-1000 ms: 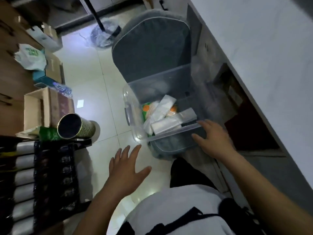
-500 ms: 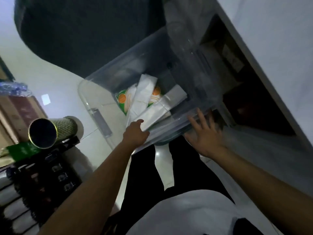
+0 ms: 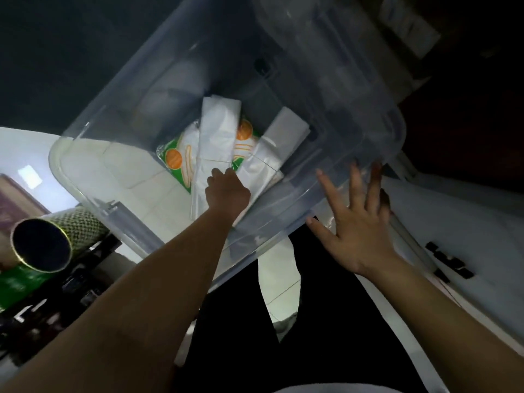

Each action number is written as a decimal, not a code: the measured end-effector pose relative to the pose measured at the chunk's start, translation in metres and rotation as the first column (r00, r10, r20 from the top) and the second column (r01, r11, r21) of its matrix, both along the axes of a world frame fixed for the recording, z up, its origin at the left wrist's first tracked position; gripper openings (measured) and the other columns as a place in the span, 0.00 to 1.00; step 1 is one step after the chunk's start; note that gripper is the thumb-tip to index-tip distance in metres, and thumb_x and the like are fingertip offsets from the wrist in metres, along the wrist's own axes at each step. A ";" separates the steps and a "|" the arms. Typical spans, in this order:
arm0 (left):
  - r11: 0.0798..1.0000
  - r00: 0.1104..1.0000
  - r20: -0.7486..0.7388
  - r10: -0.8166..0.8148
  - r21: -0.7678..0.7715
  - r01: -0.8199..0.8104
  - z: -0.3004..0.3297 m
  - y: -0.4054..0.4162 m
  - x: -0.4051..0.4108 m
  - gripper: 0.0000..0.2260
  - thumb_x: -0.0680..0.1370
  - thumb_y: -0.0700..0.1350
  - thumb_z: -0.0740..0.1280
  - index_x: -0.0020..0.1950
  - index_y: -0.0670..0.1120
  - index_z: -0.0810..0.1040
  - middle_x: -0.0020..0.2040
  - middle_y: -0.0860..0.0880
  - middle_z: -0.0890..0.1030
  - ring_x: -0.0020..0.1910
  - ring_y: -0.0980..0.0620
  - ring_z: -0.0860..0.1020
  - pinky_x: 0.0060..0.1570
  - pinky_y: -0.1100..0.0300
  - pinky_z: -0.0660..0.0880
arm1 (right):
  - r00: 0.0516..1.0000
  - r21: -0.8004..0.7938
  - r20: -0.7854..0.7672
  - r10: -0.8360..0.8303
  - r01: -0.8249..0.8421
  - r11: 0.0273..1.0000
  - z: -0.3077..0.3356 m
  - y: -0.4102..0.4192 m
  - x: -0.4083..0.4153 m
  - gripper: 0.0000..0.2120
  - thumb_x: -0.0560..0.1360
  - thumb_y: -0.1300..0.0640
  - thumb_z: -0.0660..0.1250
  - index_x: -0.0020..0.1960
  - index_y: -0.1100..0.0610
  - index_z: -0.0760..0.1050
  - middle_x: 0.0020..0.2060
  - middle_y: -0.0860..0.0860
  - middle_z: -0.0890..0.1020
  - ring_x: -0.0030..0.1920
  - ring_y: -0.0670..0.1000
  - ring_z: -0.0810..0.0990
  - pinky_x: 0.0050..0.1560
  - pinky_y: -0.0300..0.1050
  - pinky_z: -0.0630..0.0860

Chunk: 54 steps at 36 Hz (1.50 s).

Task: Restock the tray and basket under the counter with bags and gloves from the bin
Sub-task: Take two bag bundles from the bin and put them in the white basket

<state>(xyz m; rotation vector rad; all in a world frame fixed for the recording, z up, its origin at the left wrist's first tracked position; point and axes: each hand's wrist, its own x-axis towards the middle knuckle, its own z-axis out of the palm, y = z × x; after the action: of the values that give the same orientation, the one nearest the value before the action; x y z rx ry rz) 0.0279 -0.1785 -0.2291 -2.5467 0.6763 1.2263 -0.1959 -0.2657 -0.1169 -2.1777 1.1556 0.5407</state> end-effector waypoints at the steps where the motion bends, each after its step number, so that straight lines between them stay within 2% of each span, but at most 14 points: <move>1: 1.000 1.000 -0.005 -0.005 0.010 0.005 -0.002 0.000 0.001 0.21 0.74 0.45 0.68 0.66 0.43 0.71 0.63 0.41 0.70 0.63 0.40 0.70 0.59 0.50 0.70 | 1.000 -0.003 -0.001 -0.003 0.003 1.000 -0.001 0.001 0.001 0.36 0.76 0.29 0.50 0.77 0.35 0.38 0.77 0.48 0.30 0.74 0.57 0.25 0.70 0.73 0.47; 6: 0.998 0.999 -0.031 0.044 -0.045 -0.046 -0.006 -0.005 0.008 0.20 0.74 0.43 0.68 0.64 0.41 0.71 0.61 0.40 0.73 0.63 0.39 0.71 0.58 0.49 0.71 | 1.000 -0.009 0.017 -0.008 0.008 1.000 -0.002 -0.001 0.000 0.36 0.75 0.29 0.51 0.78 0.37 0.41 0.78 0.50 0.33 0.75 0.59 0.26 0.68 0.75 0.49; 10: 0.977 0.974 -0.180 0.140 -0.136 -0.166 -0.004 -0.012 0.012 0.17 0.74 0.40 0.68 0.61 0.43 0.71 0.51 0.45 0.78 0.55 0.40 0.77 0.45 0.56 0.68 | 1.000 0.002 -0.012 -0.008 0.008 1.000 0.002 -0.002 0.003 0.36 0.75 0.30 0.51 0.78 0.36 0.40 0.78 0.49 0.31 0.75 0.59 0.26 0.68 0.74 0.51; 16: 0.990 0.954 -0.299 0.006 -0.136 -0.049 0.007 -0.020 0.029 0.25 0.75 0.40 0.68 0.72 0.47 0.70 0.68 0.44 0.75 0.64 0.41 0.74 0.58 0.54 0.71 | 0.998 0.060 -0.064 -0.013 0.016 0.998 0.015 -0.005 0.012 0.36 0.77 0.33 0.56 0.78 0.37 0.44 0.77 0.48 0.29 0.73 0.57 0.22 0.72 0.69 0.46; 18: 0.988 0.936 -0.351 0.007 -0.139 -0.060 0.015 -0.019 0.035 0.27 0.76 0.39 0.67 0.74 0.47 0.68 0.71 0.44 0.73 0.66 0.41 0.73 0.62 0.52 0.71 | 0.995 0.105 -0.035 -0.091 0.094 0.990 0.026 -0.006 0.021 0.35 0.76 0.37 0.61 0.78 0.38 0.51 0.79 0.47 0.36 0.74 0.55 0.25 0.73 0.67 0.45; 21: 0.976 0.924 -0.381 0.024 -0.190 -0.103 0.035 -0.015 0.044 0.25 0.76 0.38 0.66 0.73 0.50 0.69 0.68 0.44 0.75 0.61 0.42 0.75 0.55 0.55 0.73 | 0.939 0.170 0.093 -0.330 0.311 0.935 0.049 -0.014 0.037 0.33 0.73 0.38 0.63 0.76 0.36 0.57 0.79 0.48 0.52 0.79 0.53 0.42 0.75 0.64 0.50; 25: 0.910 0.867 -0.463 0.184 -0.254 -0.329 0.080 -0.004 0.051 0.20 0.75 0.38 0.69 0.65 0.51 0.73 0.55 0.44 0.79 0.50 0.45 0.77 0.47 0.55 0.75 | 0.725 0.353 0.234 -0.648 0.558 0.751 0.071 -0.026 0.062 0.30 0.73 0.45 0.72 0.72 0.39 0.67 0.72 0.43 0.67 0.72 0.43 0.64 0.72 0.51 0.64; 29: 0.720 0.665 -0.648 0.372 -0.251 -0.647 0.137 0.018 0.049 0.18 0.74 0.38 0.71 0.60 0.53 0.76 0.52 0.45 0.83 0.51 0.45 0.81 0.46 0.53 0.79 | 0.466 0.690 -0.030 -0.884 0.650 0.319 0.082 -0.037 0.088 0.28 0.67 0.48 0.76 0.66 0.44 0.74 0.61 0.45 0.79 0.61 0.45 0.77 0.57 0.44 0.73; 31: 0.613 0.544 -0.739 0.399 -0.226 -0.757 0.161 0.029 0.045 0.18 0.74 0.37 0.72 0.60 0.52 0.77 0.51 0.44 0.85 0.49 0.48 0.83 0.42 0.55 0.79 | 0.447 0.782 -0.234 -0.864 0.614 0.106 0.082 -0.042 0.097 0.30 0.64 0.46 0.75 0.65 0.46 0.74 0.58 0.47 0.80 0.60 0.50 0.79 0.60 0.49 0.73; 33: 0.530 0.435 -0.812 0.390 -0.189 -0.827 0.178 0.039 0.039 0.17 0.74 0.37 0.73 0.58 0.54 0.78 0.51 0.47 0.85 0.47 0.51 0.83 0.40 0.57 0.79 | 0.502 0.827 -0.320 -0.804 0.561 0.021 0.082 -0.046 0.105 0.24 0.63 0.46 0.74 0.58 0.47 0.77 0.57 0.48 0.82 0.58 0.52 0.80 0.62 0.53 0.72; 36: 0.432 0.299 -0.884 0.359 -0.127 -0.893 0.192 0.054 0.028 0.18 0.73 0.36 0.73 0.57 0.54 0.78 0.52 0.47 0.85 0.46 0.53 0.83 0.38 0.60 0.78 | 0.596 0.890 -0.265 -0.758 0.454 0.047 0.082 -0.045 0.112 0.15 0.65 0.48 0.74 0.51 0.48 0.79 0.46 0.48 0.85 0.45 0.49 0.83 0.52 0.48 0.76; 44: 0.308 0.134 -0.916 0.379 -0.011 -0.951 0.188 0.074 0.005 0.21 0.75 0.32 0.69 0.67 0.44 0.74 0.54 0.44 0.84 0.48 0.52 0.83 0.41 0.64 0.78 | 0.607 0.874 -0.159 -0.778 0.454 0.175 0.079 -0.035 0.113 0.21 0.66 0.57 0.74 0.59 0.54 0.81 0.51 0.54 0.86 0.42 0.53 0.85 0.45 0.50 0.81; 50: 0.396 0.186 -0.922 0.341 -0.039 -0.917 0.188 0.087 0.007 0.23 0.76 0.28 0.66 0.70 0.40 0.71 0.59 0.38 0.82 0.51 0.51 0.82 0.44 0.63 0.78 | 0.611 0.884 -0.141 -0.779 0.431 0.178 0.080 -0.020 0.106 0.22 0.66 0.57 0.74 0.60 0.52 0.80 0.53 0.54 0.85 0.44 0.55 0.84 0.46 0.52 0.81; 54: 0.508 0.249 -0.932 0.264 -0.084 -0.857 0.197 0.092 0.020 0.23 0.75 0.28 0.68 0.68 0.41 0.73 0.56 0.44 0.83 0.50 0.53 0.82 0.45 0.63 0.78 | 0.592 0.906 -0.129 -0.796 0.396 0.148 0.084 -0.012 0.105 0.22 0.67 0.58 0.73 0.61 0.53 0.80 0.54 0.54 0.85 0.45 0.54 0.85 0.42 0.50 0.82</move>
<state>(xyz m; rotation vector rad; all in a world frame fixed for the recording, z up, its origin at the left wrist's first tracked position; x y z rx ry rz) 0.0483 -0.0861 -0.0318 -2.5687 0.0834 3.1839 -0.0907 -0.2775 -0.0324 -0.6607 1.0478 0.1865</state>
